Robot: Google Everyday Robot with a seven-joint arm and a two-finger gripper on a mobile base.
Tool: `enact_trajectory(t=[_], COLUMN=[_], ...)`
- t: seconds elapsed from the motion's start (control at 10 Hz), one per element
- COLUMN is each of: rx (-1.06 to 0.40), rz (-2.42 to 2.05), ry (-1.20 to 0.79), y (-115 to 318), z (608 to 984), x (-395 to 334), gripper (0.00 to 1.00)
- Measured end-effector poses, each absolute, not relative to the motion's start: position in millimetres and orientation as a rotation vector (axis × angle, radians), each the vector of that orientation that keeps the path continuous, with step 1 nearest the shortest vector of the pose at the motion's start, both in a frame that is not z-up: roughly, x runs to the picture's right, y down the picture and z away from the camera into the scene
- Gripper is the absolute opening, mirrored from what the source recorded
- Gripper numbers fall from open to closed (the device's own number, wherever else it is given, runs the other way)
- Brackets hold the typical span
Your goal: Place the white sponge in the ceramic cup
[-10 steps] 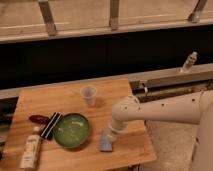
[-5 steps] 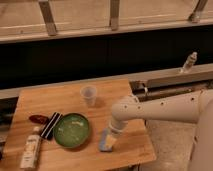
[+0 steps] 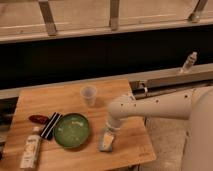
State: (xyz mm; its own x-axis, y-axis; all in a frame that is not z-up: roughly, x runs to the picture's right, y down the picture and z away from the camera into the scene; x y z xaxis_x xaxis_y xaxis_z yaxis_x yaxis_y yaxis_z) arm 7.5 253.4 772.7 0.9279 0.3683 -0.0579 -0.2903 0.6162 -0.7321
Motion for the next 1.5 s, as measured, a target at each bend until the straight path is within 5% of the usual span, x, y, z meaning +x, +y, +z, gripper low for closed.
enact_trajectory(t=[0.4,1.1,1.5], rx=[-0.844,-0.853,-0.853], rz=[0.375,0.332,0.329], ry=[-0.145,-0.171,-0.173], y=[264,283,282], z=[777,778,777], x=[-7,-31,-32], gripper=[0.78,0.09,0.0])
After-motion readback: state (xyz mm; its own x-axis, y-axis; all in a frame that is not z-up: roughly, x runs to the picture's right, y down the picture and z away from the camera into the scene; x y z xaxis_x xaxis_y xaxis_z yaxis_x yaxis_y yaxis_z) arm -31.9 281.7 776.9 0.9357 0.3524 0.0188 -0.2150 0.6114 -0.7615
